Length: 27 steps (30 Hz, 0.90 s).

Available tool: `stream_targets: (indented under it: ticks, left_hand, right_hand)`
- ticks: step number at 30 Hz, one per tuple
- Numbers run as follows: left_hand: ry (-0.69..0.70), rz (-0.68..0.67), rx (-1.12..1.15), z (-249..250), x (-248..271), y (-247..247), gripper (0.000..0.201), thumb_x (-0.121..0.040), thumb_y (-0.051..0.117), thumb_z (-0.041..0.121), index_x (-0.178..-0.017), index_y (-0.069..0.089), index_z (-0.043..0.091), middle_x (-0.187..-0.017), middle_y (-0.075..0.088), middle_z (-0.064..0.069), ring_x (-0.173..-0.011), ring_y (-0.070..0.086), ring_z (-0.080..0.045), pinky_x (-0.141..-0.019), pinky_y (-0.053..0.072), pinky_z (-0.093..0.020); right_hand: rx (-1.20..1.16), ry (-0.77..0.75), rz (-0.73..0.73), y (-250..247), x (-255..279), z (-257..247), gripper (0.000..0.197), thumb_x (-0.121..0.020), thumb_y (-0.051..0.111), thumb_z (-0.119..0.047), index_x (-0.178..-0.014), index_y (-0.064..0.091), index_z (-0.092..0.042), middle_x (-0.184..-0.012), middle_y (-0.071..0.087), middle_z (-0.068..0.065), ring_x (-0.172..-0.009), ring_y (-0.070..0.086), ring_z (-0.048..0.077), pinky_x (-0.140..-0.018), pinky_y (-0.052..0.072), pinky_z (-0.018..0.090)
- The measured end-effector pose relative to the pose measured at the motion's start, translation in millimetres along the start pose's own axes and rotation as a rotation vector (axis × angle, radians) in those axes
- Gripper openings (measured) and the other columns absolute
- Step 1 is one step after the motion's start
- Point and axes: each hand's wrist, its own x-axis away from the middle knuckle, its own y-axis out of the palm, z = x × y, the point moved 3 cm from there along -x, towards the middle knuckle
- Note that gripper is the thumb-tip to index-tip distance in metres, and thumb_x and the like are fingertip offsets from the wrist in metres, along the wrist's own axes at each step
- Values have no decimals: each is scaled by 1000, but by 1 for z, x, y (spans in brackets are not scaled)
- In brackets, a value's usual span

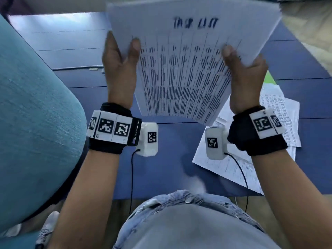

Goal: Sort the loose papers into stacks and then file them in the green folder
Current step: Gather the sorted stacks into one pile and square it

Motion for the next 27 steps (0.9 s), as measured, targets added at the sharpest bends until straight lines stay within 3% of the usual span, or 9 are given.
stream_targets:
  ticks: [3, 5, 7, 11, 15, 18, 21, 23, 27]
  left_hand:
    - [-200, 41, 1, -36, 25, -11, 37, -65, 68, 30, -97, 51, 21, -94, 62, 1, -87, 60, -11, -82, 53, -27]
    - [-331, 15, 30, -64, 45, -18, 39, -64, 72, 27, -98, 55, 18, -87, 71, 9, -82, 65, -4, -79, 55, -24]
    - [-376, -1, 33, -80, 55, -19, 25, -76, 67, 14, -99, 57, 15, -83, 73, 12, -82, 67, -2, -78, 55, -22]
    - [-257, 50, 5, -60, 36, -14, 17, -86, 55, 4, -98, 56, 17, -93, 66, 5, -87, 64, -6, -85, 53, -28]
    - [-159, -1, 90, -43, 14, -16, 19, -84, 60, 11, -102, 55, 14, -104, 62, -6, -104, 57, -23, -99, 47, -45]
    - [-217, -38, 88, -53, 20, -23, 23, -79, 69, 17, -95, 54, 12, -93, 66, 1, -91, 60, -15, -83, 52, -32]
    - [-319, -41, 40, -71, 42, -25, 17, -79, 61, 1, -92, 59, 11, -73, 70, 15, -73, 62, 3, -68, 50, -13]
    - [-337, -13, 9, -72, 47, -24, 25, -81, 60, -7, -82, 61, 17, -66, 70, 17, -67, 63, 7, -64, 49, -10]
    - [-225, 56, 73, -49, 23, -22, 23, -76, 64, 0, -94, 59, 15, -75, 72, 16, -75, 64, 1, -73, 51, -18]
  right_hand:
    - [57, 125, -22, -16, 13, 27, 50, -61, 81, -43, -91, 58, -10, -86, 56, 3, -81, 50, 13, -74, 43, 30]
    - [122, 268, -139, -20, 30, 48, 48, -70, 78, -30, -107, 57, -10, -92, 61, 2, -84, 60, 9, -79, 50, 24]
    - [223, 313, -203, -17, 41, 60, 33, -79, 71, -13, -109, 60, -4, -87, 66, -5, -75, 64, -4, -73, 53, 15]
    - [174, 218, -114, -1, 29, 42, 9, -78, 71, -10, -86, 66, -13, -66, 69, -13, -66, 64, 0, -67, 53, 21]
    - [-19, 51, -9, 6, 8, 19, 23, -70, 75, -13, -88, 60, -13, -70, 70, -11, -70, 64, 5, -67, 52, 21]
    - [9, 104, -10, -4, 9, 30, 34, -61, 74, -28, -84, 53, -17, -70, 64, -14, -65, 58, -3, -62, 48, 15]
    - [166, 260, -172, -11, 26, 61, 29, -74, 71, -14, -99, 58, -5, -68, 67, -19, -65, 60, -9, -63, 49, 11]
    - [221, 302, -200, -13, 33, 71, 27, -84, 62, -3, -110, 58, 1, -80, 67, -10, -70, 61, -8, -70, 51, 14]
    - [186, 180, -138, 4, 22, 48, 22, -86, 54, -8, -107, 50, -11, -92, 62, -5, -80, 62, -5, -79, 51, 19]
